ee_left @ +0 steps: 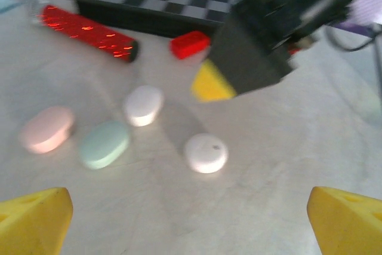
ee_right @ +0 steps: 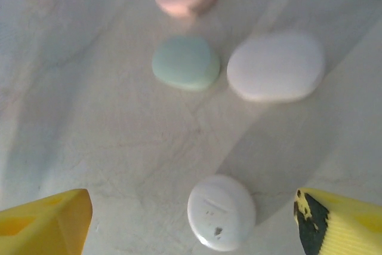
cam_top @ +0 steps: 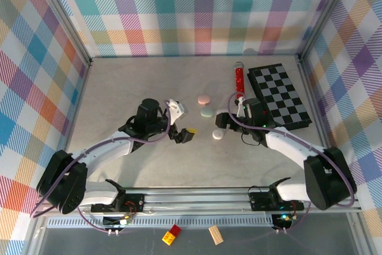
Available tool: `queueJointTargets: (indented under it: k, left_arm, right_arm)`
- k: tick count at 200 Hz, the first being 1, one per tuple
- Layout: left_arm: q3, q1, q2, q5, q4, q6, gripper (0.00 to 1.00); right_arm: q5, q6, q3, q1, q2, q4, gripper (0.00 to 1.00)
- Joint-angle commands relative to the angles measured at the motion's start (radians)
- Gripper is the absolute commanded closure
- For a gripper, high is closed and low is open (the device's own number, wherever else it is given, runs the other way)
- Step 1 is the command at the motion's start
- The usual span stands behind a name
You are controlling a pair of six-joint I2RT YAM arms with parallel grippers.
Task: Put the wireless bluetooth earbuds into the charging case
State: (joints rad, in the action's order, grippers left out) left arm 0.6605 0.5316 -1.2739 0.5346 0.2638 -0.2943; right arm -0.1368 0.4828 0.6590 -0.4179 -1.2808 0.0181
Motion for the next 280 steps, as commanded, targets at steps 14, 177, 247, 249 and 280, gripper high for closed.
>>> queueJointTargets:
  k: [14, 177, 247, 249, 280]
  left_arm:
    - [-0.111, -0.135, 0.111, -0.211, 0.187, 0.185, 0.00]
    - [-0.315, -0.428, -0.159, -0.602, 0.602, 0.209, 0.00]
    - [-0.237, -0.481, -0.306, -0.567, 0.576, 0.262, 0.00]
    - [-0.239, -0.481, -0.308, -0.568, 0.581, 0.261, 0.00]
    - [-0.238, -0.481, -0.305, -0.569, 0.574, 0.258, 0.00]
  right_arm:
    - [0.333, -0.229, 0.071, 0.007, 0.130, 0.046, 0.07]
    - [0.141, -0.468, -0.246, 0.406, -0.263, -0.865, 0.01]
    - [0.137, -0.470, -0.242, 0.409, -0.255, -0.836, 0.01]
    - [0.137, -0.471, -0.242, 0.409, -0.255, -0.836, 0.01]
    - [0.137, -0.471, -0.242, 0.409, -0.255, -0.836, 0.01]
